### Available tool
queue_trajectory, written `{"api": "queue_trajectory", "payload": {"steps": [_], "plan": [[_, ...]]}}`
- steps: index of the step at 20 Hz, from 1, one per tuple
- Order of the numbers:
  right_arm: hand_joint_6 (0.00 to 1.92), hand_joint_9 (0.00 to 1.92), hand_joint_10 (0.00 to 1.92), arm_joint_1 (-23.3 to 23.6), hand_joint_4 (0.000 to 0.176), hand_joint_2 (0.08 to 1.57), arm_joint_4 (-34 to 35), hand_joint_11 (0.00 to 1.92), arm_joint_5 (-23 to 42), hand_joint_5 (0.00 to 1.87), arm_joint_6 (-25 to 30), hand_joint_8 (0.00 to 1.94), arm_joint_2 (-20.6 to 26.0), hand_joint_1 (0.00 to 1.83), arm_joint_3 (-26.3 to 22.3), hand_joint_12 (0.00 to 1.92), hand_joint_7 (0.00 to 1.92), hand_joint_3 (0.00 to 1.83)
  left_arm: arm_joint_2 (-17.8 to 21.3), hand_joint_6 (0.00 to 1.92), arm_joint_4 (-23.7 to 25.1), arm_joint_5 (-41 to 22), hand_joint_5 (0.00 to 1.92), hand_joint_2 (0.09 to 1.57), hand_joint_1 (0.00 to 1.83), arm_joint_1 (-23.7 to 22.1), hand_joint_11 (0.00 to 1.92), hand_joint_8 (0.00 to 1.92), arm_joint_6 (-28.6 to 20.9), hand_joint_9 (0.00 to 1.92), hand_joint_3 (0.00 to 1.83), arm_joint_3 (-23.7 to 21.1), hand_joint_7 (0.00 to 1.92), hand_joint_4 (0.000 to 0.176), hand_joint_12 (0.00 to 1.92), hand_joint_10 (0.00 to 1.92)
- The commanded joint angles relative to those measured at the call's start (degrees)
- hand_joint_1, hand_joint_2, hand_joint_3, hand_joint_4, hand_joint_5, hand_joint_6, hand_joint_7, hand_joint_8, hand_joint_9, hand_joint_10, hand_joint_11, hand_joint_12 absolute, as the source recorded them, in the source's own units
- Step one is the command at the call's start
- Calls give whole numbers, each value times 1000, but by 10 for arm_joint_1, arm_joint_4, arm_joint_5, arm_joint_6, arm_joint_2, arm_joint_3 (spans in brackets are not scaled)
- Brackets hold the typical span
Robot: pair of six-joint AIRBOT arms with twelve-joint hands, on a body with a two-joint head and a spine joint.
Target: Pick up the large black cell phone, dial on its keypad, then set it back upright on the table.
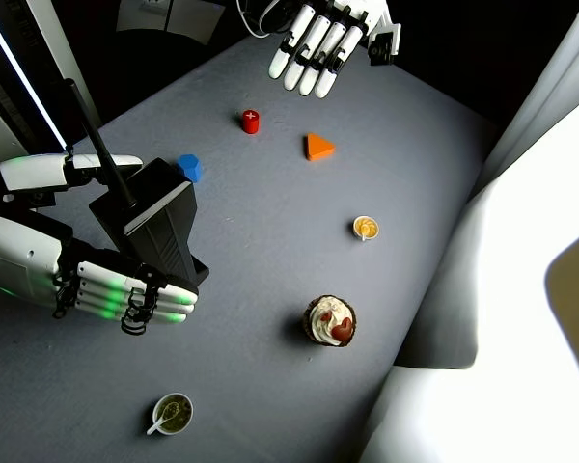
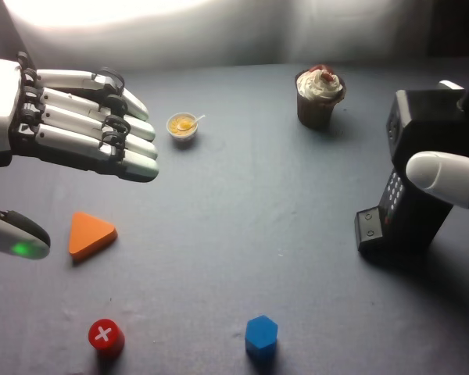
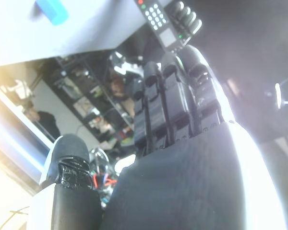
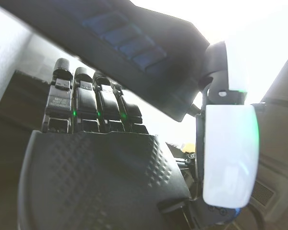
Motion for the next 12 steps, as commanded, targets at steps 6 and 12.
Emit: {"api": "queue_trajectory", "payload": {"steps": [6, 12], "plan": [[18, 152, 22, 33, 0, 1031, -19, 0, 39, 143, 0, 20, 5, 908, 4, 591, 151, 7, 6, 2, -55, -43, 312, 1227, 157, -14, 0, 2, -3, 312, 2, -1, 380, 0, 702, 3], [969, 839, 1229, 44, 0, 1158, -23, 772, 32, 784, -6, 1082, 9, 1474, 11, 1660, 817, 2, 6, 0, -55, -43, 308, 1226, 163, -14, 0, 0, -2, 314, 2, -1, 358, 0, 776, 0]]}}
